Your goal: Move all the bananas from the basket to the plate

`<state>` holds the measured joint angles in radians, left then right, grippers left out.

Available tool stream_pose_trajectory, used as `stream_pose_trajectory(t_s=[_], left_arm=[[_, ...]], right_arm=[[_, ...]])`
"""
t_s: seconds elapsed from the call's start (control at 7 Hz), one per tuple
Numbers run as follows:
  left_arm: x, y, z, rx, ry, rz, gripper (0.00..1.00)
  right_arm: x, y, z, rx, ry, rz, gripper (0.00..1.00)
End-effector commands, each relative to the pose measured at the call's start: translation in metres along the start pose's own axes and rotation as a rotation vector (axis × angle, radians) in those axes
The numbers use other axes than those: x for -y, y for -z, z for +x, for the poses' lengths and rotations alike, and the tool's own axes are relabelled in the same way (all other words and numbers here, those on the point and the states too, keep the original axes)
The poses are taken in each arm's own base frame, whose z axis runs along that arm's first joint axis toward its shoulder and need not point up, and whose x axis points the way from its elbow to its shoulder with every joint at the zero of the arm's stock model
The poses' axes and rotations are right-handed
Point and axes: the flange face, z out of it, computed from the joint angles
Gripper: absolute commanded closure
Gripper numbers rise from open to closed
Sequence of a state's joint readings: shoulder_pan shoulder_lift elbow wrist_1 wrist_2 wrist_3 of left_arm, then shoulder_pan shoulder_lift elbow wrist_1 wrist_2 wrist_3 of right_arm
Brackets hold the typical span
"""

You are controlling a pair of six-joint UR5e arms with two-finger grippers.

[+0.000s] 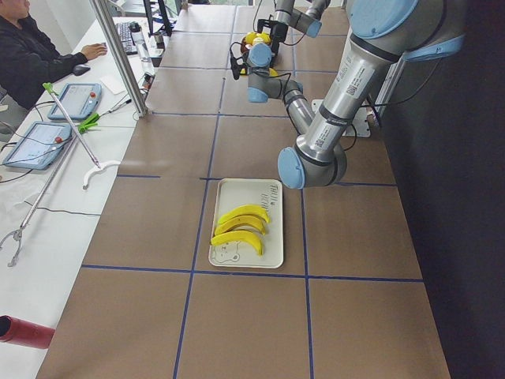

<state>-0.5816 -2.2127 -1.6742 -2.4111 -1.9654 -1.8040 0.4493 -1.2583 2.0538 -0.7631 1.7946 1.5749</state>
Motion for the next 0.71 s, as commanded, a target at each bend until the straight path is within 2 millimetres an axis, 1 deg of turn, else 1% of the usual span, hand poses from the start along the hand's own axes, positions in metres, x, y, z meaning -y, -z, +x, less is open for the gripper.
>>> stream_pose_trajectory(t_s=[0.0,0.14,0.29,0.43,0.57], left_arm=[[0.036,0.015,-0.033,0.058,0.027,0.056,1.00],[0.057,0.023,-0.066,0.147,0.067,0.099,1.00],[0.097,0.054,-0.103,0.267,0.054,0.163,1.00],[0.111,0.096,-0.160,0.406,-0.047,0.175,1.00],[0.112,0.134,-0.226,0.519,-0.145,0.166,1.00]], right_arm=[[0.001,0.013,-0.005,0.013,0.001,0.004,0.00],[0.002,0.029,0.005,-0.005,-0.002,0.006,0.00],[0.018,0.052,0.014,-0.049,-0.014,0.006,0.00],[0.057,0.076,0.020,-0.120,-0.041,0.005,0.00],[0.085,0.095,0.029,-0.181,-0.054,0.027,0.00]])
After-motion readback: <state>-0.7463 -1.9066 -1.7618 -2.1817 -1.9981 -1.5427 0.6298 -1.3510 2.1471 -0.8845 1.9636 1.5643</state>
